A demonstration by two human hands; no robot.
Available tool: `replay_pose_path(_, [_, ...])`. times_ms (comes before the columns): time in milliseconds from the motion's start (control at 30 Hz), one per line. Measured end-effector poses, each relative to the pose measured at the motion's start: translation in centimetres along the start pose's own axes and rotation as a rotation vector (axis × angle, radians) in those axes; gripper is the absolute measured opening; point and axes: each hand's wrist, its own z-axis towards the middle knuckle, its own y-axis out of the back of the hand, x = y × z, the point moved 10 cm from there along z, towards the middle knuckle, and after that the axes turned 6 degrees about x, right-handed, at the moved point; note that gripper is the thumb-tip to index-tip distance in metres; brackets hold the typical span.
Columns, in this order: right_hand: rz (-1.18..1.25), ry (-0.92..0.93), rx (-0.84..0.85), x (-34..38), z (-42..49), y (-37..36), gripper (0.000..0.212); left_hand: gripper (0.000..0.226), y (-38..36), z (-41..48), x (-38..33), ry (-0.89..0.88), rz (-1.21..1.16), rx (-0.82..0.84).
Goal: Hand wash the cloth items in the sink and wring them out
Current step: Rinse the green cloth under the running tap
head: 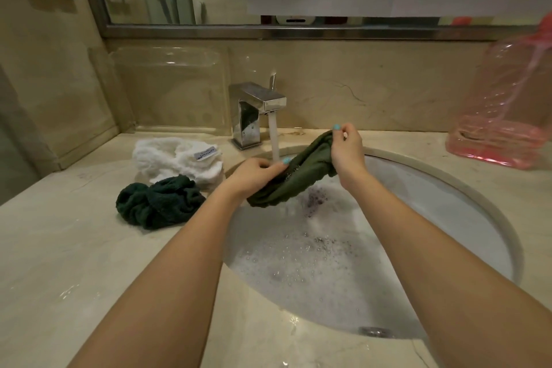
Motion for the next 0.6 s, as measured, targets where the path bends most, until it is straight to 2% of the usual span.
replay_pose_path(67, [0.114, -0.114, 0.033, -0.9, 0.0, -0.9, 0.029, 0.042, -0.2, 0.2, 0.1, 0.000, -0.075, 0.023])
replay_pose_path(167, [0.394, -0.304, 0.204, -1.6, -0.9, -4.1, 0.038, 0.032, -0.6, 0.3, 0.7, 0.035, -0.269, 0.081])
replay_pose_path(267, [0.464, -0.304, 0.460, -0.3, -2.3, -7.2, 0.030, 0.043, -1.5, 0.1, 1.5, 0.097, -0.327, 0.173])
replay_pose_path(333, [0.461, -0.254, 0.558, 0.4, -2.7, -8.3, 0.026, 0.043, -0.9, 0.1, 1.6, 0.081, -0.378, 0.121])
replay_pose_path(400, [0.415, -0.239, 0.497, 0.1, -2.2, -8.1, 0.025, 0.037, 0.7, 0.1, 1.2, 0.022, -0.557, -0.002])
replay_pose_path(467, [0.245, -0.222, 0.357, -0.7, -1.6, -6.9, 0.018, 0.032, 2.2, 0.2, 1.5, -0.023, -0.750, -0.126])
replay_pose_path(533, [0.144, -0.201, 0.333, -1.1, -1.5, -6.7, 0.019, 0.029, 2.9, 0.4, 1.7, -0.036, -0.816, -0.198])
replay_pose_path(600, [0.206, -0.207, 0.360, -0.8, -2.0, -7.2, 0.020, 0.026, 3.0, 0.5, 1.7, -0.033, -0.810, -0.231])
